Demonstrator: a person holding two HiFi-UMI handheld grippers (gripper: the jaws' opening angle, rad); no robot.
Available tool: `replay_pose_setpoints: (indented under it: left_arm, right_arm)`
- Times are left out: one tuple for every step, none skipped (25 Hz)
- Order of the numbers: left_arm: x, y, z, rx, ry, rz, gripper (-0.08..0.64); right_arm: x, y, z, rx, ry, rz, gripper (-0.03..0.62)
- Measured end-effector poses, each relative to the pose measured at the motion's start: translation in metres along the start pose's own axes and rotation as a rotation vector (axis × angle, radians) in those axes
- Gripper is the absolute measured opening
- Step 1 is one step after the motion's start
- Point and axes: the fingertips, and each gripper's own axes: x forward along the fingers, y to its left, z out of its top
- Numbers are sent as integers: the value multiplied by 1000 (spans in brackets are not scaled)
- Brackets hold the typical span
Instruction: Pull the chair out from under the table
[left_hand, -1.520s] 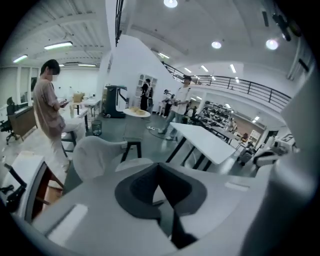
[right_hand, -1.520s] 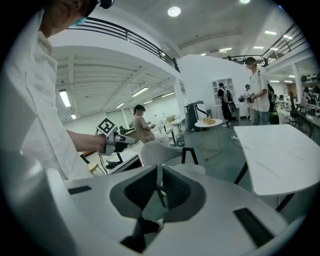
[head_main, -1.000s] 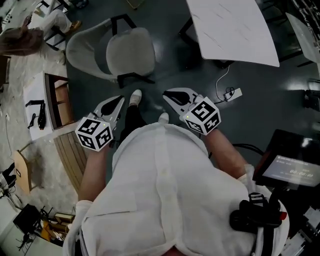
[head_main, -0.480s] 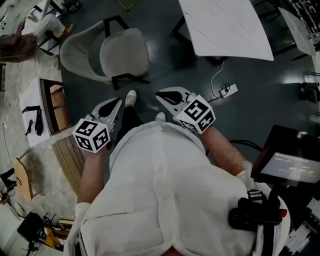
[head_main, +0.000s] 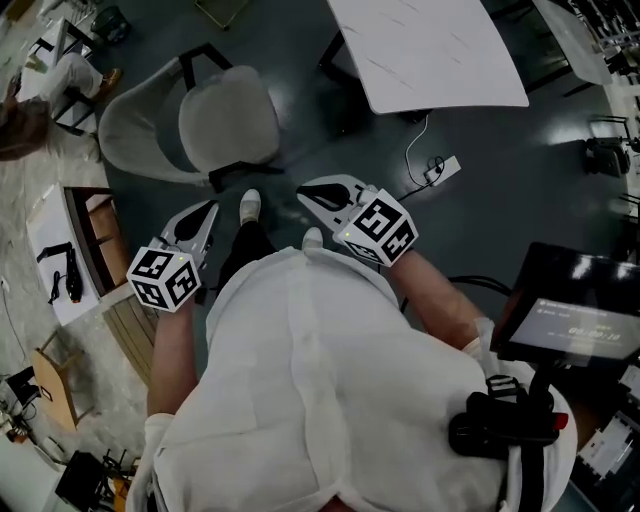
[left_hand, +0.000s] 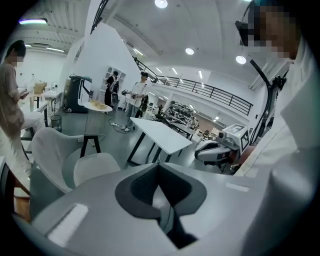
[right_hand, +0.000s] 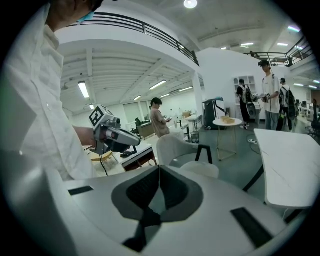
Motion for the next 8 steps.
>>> replay_pose_setpoints:
  left_arm:
    - [2, 6, 4, 3, 1, 0, 8]
    - [4, 14, 9, 4, 3, -1, 8]
    - [7, 23, 13, 3, 6, -2, 8]
    - [10, 34, 18, 1, 12, -4, 8]
    - [13, 45, 22, -1, 19, -7, 8]
    - [16, 57, 27, -3, 27, -10, 8]
    - [19, 70, 32, -4, 35, -13, 8]
    - [22, 82, 37, -4, 43, -15, 8]
  right_arm:
    - [2, -4, 3, 2, 0, -8, 11]
    - [5, -9, 5, 4, 0, -17, 11]
    - [9, -14, 9, 10, 2, -26, 11]
    - [14, -20, 12, 17, 5, -35, 9]
    - [20, -26, 15, 27, 9, -46, 9]
    - [25, -32, 19, 36, 13, -56, 10]
    - [31, -38, 23, 44, 17, -67, 9]
    - [37, -44, 27, 52, 20, -78, 9]
